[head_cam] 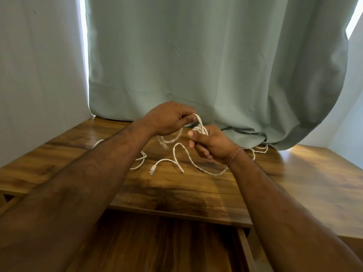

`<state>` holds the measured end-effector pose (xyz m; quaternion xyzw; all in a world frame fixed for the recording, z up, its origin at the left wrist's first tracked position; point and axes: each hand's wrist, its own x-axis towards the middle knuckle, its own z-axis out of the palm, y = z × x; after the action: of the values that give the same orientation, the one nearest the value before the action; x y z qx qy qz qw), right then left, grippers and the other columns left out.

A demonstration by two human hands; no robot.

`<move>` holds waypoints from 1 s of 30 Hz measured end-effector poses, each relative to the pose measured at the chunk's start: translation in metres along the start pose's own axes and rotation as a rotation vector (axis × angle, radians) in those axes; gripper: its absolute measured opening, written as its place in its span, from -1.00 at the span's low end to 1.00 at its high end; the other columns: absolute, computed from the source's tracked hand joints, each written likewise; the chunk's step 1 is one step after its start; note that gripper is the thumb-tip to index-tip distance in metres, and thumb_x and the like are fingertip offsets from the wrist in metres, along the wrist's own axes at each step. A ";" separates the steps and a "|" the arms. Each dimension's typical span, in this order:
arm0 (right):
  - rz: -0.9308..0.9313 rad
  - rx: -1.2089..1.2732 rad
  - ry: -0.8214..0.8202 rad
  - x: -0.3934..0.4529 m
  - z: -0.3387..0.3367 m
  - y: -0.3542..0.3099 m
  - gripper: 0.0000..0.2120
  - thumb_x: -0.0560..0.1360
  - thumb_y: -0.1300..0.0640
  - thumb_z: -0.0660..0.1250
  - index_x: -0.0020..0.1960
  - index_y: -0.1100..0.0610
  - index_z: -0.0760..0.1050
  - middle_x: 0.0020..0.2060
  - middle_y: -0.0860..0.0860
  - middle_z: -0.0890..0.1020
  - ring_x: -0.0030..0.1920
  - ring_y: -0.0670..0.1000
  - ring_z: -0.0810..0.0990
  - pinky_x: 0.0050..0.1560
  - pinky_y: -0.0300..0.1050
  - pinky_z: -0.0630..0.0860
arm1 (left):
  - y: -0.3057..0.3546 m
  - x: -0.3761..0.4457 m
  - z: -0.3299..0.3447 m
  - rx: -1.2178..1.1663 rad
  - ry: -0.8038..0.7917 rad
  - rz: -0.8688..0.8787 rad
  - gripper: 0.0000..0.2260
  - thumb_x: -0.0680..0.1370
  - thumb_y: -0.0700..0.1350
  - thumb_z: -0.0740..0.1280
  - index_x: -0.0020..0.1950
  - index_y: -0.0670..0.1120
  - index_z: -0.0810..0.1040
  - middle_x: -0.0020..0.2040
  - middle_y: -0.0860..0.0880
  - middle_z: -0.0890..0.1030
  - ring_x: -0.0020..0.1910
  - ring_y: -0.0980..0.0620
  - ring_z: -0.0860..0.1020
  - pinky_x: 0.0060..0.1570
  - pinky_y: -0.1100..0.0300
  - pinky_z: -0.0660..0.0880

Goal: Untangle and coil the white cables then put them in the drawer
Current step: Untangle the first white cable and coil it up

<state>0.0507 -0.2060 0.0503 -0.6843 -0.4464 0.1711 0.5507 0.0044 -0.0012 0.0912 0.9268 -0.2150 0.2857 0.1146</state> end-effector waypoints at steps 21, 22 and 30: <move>-0.415 1.088 0.466 0.017 0.017 -0.048 -0.68 0.69 0.06 0.20 0.19 0.26 0.61 -0.02 0.15 0.72 -0.04 0.06 0.73 -0.04 -0.18 0.66 | -0.022 -0.026 0.024 0.205 0.165 -0.301 -0.89 0.62 -0.06 0.34 0.10 0.02 0.64 -0.09 0.02 0.65 -0.10 0.04 0.57 -0.16 0.12 0.53; -0.417 1.120 0.510 0.019 0.017 -0.050 -0.68 0.69 0.09 0.22 0.25 0.28 0.59 0.09 0.18 0.72 0.07 0.11 0.73 0.10 -0.13 0.66 | -0.020 -0.027 0.026 0.224 0.144 -0.279 -0.90 0.61 -0.09 0.34 0.06 0.02 0.64 -0.09 0.02 0.63 -0.09 0.05 0.54 -0.16 0.16 0.48; -0.297 0.999 0.997 0.039 -0.003 -0.033 -0.69 0.66 0.25 0.29 0.38 0.28 0.52 0.23 0.16 0.67 0.24 0.13 0.68 0.41 0.05 0.51 | 0.006 -0.018 0.019 0.110 0.059 -0.001 -0.86 0.56 -0.24 0.35 -0.07 -0.02 0.64 -0.12 0.02 0.60 -0.16 0.03 0.54 -0.15 0.20 0.47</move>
<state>0.0603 -0.1769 0.0909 -0.2794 -0.0987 -0.0543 0.9536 -0.0025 -0.0070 0.0655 0.9230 -0.1953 0.3241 0.0700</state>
